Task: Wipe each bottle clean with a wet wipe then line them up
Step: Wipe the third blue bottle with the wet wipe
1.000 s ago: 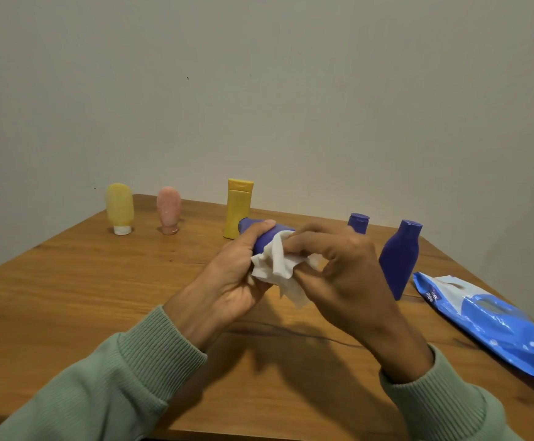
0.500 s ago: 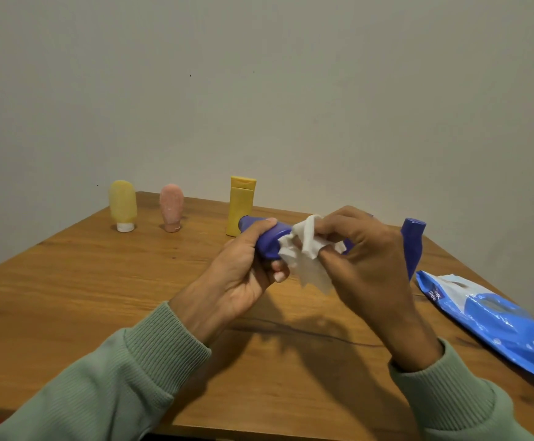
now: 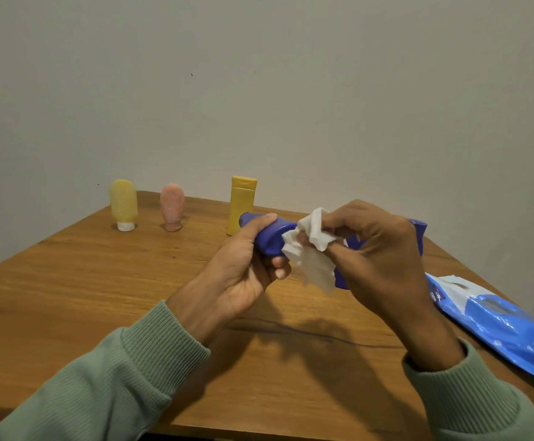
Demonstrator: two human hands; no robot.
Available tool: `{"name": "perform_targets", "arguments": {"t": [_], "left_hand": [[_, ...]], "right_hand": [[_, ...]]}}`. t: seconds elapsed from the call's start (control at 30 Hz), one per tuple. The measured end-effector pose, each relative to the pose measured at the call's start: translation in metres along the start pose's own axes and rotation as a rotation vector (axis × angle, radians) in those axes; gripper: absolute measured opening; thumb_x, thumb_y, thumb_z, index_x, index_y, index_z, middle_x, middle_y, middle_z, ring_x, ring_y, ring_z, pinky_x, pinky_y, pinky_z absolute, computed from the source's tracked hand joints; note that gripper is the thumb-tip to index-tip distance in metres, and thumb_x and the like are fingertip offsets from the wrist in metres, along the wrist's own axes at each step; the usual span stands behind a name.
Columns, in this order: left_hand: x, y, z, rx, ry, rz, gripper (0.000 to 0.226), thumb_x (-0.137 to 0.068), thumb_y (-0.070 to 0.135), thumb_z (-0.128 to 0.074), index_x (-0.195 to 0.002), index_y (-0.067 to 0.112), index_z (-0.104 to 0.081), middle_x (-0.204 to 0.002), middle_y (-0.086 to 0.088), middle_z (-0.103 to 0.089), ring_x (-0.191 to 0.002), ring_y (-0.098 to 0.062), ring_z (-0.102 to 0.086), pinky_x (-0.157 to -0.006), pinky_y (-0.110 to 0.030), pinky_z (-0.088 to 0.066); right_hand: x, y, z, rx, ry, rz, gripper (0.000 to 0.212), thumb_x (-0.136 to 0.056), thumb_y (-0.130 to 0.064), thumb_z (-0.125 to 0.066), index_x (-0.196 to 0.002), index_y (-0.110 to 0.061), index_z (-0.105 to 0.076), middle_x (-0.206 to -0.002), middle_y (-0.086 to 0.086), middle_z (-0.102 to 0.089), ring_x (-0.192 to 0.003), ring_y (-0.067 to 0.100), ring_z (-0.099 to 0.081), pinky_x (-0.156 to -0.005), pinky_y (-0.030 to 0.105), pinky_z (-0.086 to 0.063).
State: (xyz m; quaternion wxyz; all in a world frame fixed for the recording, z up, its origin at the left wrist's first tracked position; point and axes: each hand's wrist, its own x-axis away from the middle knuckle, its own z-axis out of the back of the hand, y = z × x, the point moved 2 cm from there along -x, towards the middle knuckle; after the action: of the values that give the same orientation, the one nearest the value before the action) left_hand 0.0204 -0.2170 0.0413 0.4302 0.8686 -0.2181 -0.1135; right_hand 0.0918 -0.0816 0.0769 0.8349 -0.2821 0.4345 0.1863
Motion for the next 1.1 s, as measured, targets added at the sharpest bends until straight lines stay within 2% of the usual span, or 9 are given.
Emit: {"name": "perform_targets", "arguments": {"t": [0.1, 0.2, 0.37, 0.53, 0.63, 0.73, 0.8, 0.9, 1.1], "left_hand": [[0.0, -0.003, -0.001, -0.011, -0.003, 0.002, 0.026, -0.096, 0.024, -0.053, -0.104, 0.0, -0.054, -0.067, -0.01, -0.053, -0.045, -0.014, -0.046, -0.037, -0.022, -0.04], [-0.001, -0.004, 0.0, -0.026, 0.031, -0.001, 0.029, -0.094, 0.024, -0.056, -0.112, 0.001, -0.055, -0.074, -0.013, -0.058, -0.054, -0.02, -0.054, -0.04, -0.023, -0.04], [-0.001, -0.004, -0.002, -0.02, -0.001, -0.01, 0.02, -0.097, 0.022, -0.052, -0.096, 0.002, -0.052, -0.064, -0.01, -0.051, -0.042, -0.014, -0.043, -0.037, -0.022, -0.038], [0.0, -0.005, -0.002, -0.044, 0.014, -0.005, 0.023, -0.096, 0.024, -0.053, -0.103, 0.002, -0.057, -0.069, -0.011, -0.06, -0.048, -0.017, -0.056, -0.036, -0.022, -0.04], [-0.001, -0.006, -0.001, -0.026, 0.019, 0.013, 0.025, -0.094, 0.023, -0.055, -0.106, 0.001, -0.057, -0.074, -0.013, -0.06, -0.055, -0.019, -0.056, -0.043, -0.027, -0.043], [-0.002, -0.007, -0.001, -0.003, 0.003, 0.014, 0.021, -0.095, 0.022, -0.054, -0.102, 0.002, -0.052, -0.065, -0.011, -0.052, -0.044, -0.015, -0.048, -0.04, -0.025, -0.041], [-0.002, -0.008, -0.001, -0.013, 0.017, 0.016, 0.021, -0.095, 0.022, -0.054, -0.099, 0.002, -0.055, -0.067, -0.011, -0.054, -0.045, -0.015, -0.05, -0.038, -0.023, -0.04], [-0.002, -0.01, 0.001, -0.047, 0.027, 0.029, 0.022, -0.094, 0.024, -0.055, -0.097, 0.003, -0.062, -0.073, -0.011, -0.061, -0.057, -0.019, -0.058, -0.049, -0.029, -0.043], [-0.001, -0.008, -0.002, -0.021, 0.007, 0.032, 0.02, -0.096, 0.022, -0.052, -0.099, 0.002, -0.054, -0.068, -0.011, -0.054, -0.045, -0.015, -0.048, -0.036, -0.022, -0.039]], "right_hand": [[0.005, -0.001, -0.008, -0.002, 0.062, 0.019, 0.028, -0.079, -0.006, -0.072, -0.095, -0.027, -0.064, -0.083, -0.012, -0.06, -0.08, 0.003, -0.059, -0.067, 0.008, -0.046], [0.007, -0.006, -0.014, -0.015, 0.027, 0.068, 0.017, -0.08, -0.017, -0.066, -0.095, -0.024, -0.066, -0.085, -0.011, -0.06, -0.079, 0.001, -0.058, -0.068, 0.012, -0.048], [0.005, 0.002, -0.007, 0.003, 0.099, 0.036, 0.023, -0.078, -0.003, -0.071, -0.095, -0.018, -0.068, -0.087, -0.005, -0.063, -0.08, 0.001, -0.058, -0.069, 0.009, -0.046], [0.01, -0.007, -0.019, -0.02, 0.044, 0.099, 0.017, -0.08, -0.024, -0.064, -0.095, -0.017, -0.067, -0.091, -0.01, -0.059, -0.082, 0.003, -0.057, -0.072, 0.012, -0.048], [0.008, -0.003, -0.013, -0.01, 0.066, 0.082, 0.017, -0.077, -0.011, -0.071, -0.094, -0.015, -0.069, -0.088, -0.005, -0.062, -0.08, 0.003, -0.057, -0.069, 0.012, -0.049], [0.007, 0.002, -0.009, 0.001, 0.109, 0.047, 0.02, -0.077, -0.004, -0.073, -0.092, -0.016, -0.069, -0.085, -0.005, -0.062, -0.078, 0.003, -0.058, -0.067, 0.01, -0.047], [0.01, -0.002, -0.014, -0.006, 0.1, 0.063, 0.017, -0.078, -0.013, -0.071, -0.093, -0.02, -0.066, -0.087, -0.008, -0.059, -0.079, 0.002, -0.057, -0.07, 0.01, -0.047], [0.015, -0.009, -0.023, -0.008, 0.051, 0.086, 0.018, -0.079, -0.027, -0.065, -0.094, -0.019, -0.066, -0.092, -0.012, -0.056, -0.082, 0.003, -0.056, -0.073, 0.012, -0.048], [0.007, 0.001, -0.009, 0.004, 0.097, 0.041, 0.023, -0.075, -0.004, -0.073, -0.09, -0.021, -0.067, -0.083, -0.007, -0.06, -0.075, 0.003, -0.057, -0.064, 0.014, -0.048]]}}
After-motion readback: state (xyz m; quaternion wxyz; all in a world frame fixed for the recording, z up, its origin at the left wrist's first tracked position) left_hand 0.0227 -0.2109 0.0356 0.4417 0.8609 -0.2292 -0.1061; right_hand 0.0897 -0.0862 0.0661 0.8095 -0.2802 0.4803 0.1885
